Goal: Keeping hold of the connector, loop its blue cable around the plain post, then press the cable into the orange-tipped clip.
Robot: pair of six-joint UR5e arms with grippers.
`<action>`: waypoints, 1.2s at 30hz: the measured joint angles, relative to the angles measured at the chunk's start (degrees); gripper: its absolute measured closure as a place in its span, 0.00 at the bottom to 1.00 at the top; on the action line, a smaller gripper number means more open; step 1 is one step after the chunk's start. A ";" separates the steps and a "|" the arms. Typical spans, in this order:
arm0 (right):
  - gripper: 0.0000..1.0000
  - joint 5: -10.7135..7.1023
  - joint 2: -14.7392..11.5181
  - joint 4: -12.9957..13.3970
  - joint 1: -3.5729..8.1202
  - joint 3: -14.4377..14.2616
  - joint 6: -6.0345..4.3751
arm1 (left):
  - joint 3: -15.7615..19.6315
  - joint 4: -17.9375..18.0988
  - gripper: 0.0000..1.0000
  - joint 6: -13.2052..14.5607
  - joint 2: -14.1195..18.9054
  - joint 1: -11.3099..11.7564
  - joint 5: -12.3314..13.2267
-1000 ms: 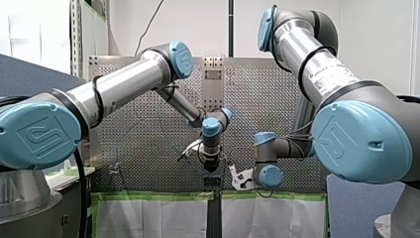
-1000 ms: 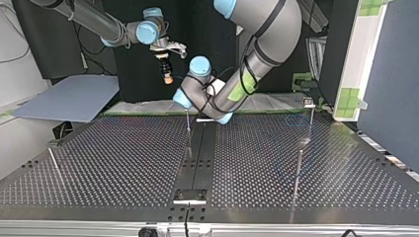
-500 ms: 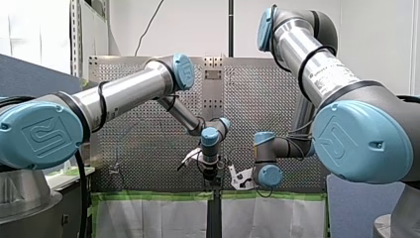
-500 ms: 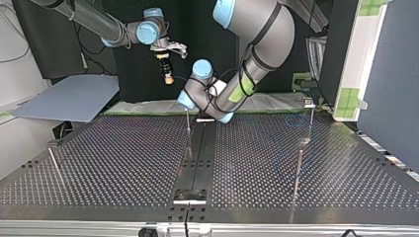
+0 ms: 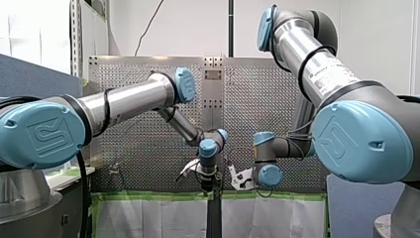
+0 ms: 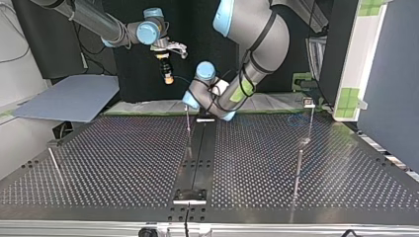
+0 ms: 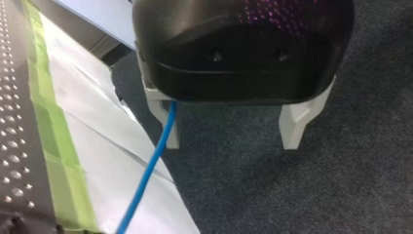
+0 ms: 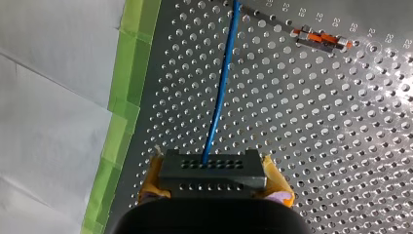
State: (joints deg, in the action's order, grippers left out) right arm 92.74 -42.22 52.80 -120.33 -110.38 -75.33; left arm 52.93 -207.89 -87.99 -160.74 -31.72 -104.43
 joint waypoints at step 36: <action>1.00 0.21 -0.01 -0.02 0.00 0.01 0.03 | 0.65 1.18 0.00 1.03 -3.09 1.00 1.32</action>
State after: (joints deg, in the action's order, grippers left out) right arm 92.95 -42.23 52.78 -120.33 -110.37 -75.30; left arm 53.58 -206.70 -86.96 -163.83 -30.72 -103.11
